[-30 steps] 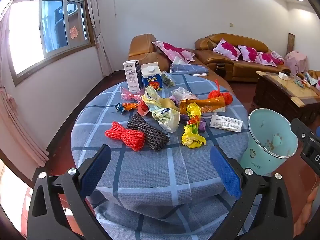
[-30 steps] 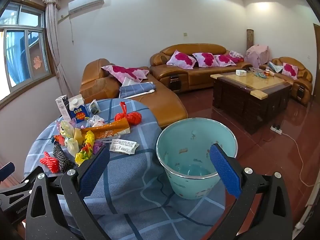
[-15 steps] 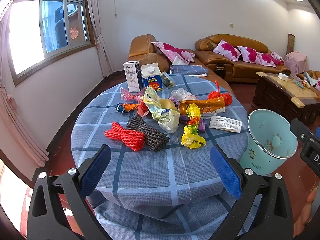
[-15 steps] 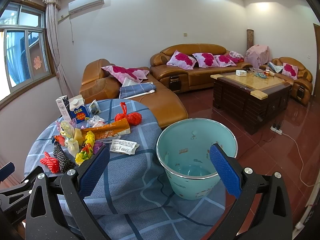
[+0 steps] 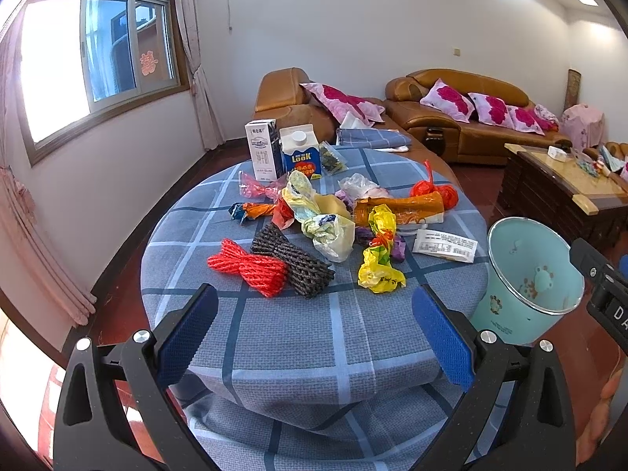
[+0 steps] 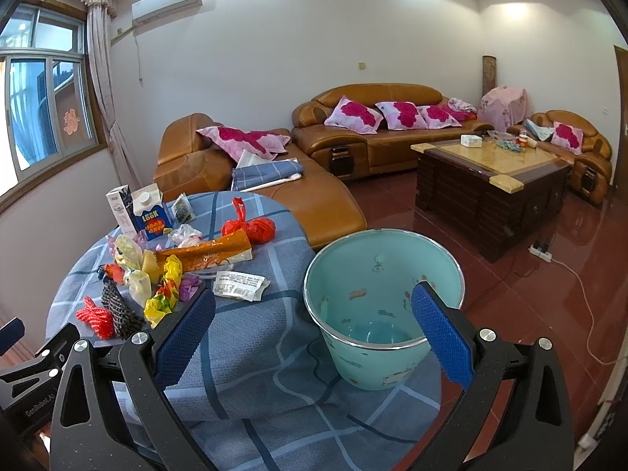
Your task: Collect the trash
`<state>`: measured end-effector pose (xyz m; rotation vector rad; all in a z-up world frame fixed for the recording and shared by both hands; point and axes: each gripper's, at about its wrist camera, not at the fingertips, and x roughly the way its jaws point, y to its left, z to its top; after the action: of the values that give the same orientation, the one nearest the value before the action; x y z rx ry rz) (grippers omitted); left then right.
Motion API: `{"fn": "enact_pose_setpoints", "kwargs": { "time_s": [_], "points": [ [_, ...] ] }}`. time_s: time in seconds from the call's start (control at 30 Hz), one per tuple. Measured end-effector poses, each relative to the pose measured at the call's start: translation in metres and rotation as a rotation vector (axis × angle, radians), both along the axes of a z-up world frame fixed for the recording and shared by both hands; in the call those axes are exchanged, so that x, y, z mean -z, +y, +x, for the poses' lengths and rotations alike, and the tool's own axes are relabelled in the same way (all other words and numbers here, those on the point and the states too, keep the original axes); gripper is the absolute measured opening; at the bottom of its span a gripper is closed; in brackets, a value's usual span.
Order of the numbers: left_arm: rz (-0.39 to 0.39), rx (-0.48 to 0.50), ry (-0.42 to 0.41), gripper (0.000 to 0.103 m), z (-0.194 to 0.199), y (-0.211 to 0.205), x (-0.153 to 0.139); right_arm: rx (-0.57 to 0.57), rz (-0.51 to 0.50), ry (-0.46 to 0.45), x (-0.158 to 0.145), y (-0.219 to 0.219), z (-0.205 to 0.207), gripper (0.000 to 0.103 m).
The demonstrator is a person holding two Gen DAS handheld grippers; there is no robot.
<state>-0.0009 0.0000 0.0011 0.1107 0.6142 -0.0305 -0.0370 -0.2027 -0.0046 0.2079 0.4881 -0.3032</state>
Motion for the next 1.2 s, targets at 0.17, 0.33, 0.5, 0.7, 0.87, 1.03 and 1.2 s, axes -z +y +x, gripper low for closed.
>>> {"fn": "enact_pose_setpoints", "kwargs": {
  "time_s": [0.17,0.33,0.5,0.7,0.87,1.03,1.2],
  "points": [
    [-0.002,-0.003,-0.001,0.097,0.0,0.0001,-0.0004,0.0,-0.002,-0.003,0.0007,0.0,-0.0001,0.098],
    [-0.005,-0.006,-0.005,0.097,-0.001,0.0003,0.0005,0.0,-0.002,-0.001,0.0003,0.0002,0.0,0.098],
    [-0.006,-0.006,-0.003,0.097,-0.0007,0.0006,0.0003,-0.001,-0.001,0.0,0.0003,0.0004,-0.0002,0.098],
    [-0.007,-0.007,-0.004,0.097,-0.0008,0.0008,0.0002,-0.001,-0.001,0.0,0.0006,0.0004,-0.0001,0.098],
    [-0.007,-0.007,-0.004,0.097,-0.0008,0.0009,0.0002,-0.001,0.0,0.0,0.0005,0.0002,0.0001,0.098],
    [-0.008,-0.006,-0.003,0.097,-0.0006,0.0013,0.0002,-0.002,-0.002,0.0,0.0005,0.0005,0.0,0.098],
    [-0.009,-0.007,-0.003,0.097,-0.0006,0.002,0.0004,-0.002,0.0,0.003,0.0013,0.0007,-0.0004,0.098]
  ]
}}
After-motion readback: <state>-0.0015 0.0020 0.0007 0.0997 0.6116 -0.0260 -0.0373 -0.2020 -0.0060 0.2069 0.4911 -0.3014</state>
